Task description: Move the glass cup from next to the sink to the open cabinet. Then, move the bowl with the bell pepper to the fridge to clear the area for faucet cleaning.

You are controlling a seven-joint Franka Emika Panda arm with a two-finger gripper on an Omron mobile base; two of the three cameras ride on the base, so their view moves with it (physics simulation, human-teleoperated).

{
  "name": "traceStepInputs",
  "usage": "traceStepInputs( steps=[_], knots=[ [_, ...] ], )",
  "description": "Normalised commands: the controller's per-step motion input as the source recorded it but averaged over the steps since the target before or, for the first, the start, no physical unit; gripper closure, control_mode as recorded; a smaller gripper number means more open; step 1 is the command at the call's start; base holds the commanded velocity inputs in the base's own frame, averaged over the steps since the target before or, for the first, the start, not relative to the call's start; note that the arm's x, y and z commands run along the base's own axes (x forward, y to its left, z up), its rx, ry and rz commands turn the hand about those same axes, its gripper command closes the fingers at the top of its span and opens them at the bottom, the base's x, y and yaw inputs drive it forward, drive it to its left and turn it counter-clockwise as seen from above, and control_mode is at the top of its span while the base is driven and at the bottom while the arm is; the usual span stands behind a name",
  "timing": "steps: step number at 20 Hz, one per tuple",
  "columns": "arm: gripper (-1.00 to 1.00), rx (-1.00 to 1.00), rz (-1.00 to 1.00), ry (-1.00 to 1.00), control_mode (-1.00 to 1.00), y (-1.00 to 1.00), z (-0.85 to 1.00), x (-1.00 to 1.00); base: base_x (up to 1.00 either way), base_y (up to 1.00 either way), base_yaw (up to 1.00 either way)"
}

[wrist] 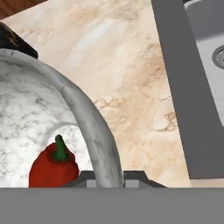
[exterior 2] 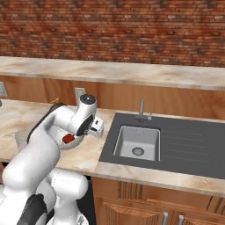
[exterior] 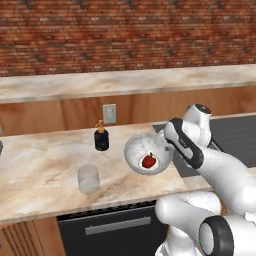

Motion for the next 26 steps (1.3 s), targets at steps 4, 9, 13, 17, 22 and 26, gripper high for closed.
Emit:
traceStepInputs(
  steps=[4, 9, 13, 17, 22, 26],
  knots=[
    [1.0, 0.14, -0.29, -0.09, -1.0, -0.21, 1.0, -0.71, 0.0, 0.0, 0.0],
    [1.0, 0.17, -0.31, -0.09, -1.0, -0.23, 0.93, -0.88, 0.0, 0.0, 0.0],
    [1.0, 0.22, -0.44, -0.01, -1.0, -0.43, 0.46, -0.99, 0.0, 0.0, 0.0],
    [1.0, 0.0, 0.0, 0.0, 1.0, 0.0, 0.0, 0.0, -0.84, -0.29, -0.69],
    [1.0, 0.0, 0.0, 0.0, 1.0, 0.0, 0.0, 0.0, -0.5, -0.02, -0.88],
    [1.0, 0.0, 0.0, 0.0, 1.0, 0.0, 0.0, 0.0, -0.12, 0.0, -0.98]
  ],
)
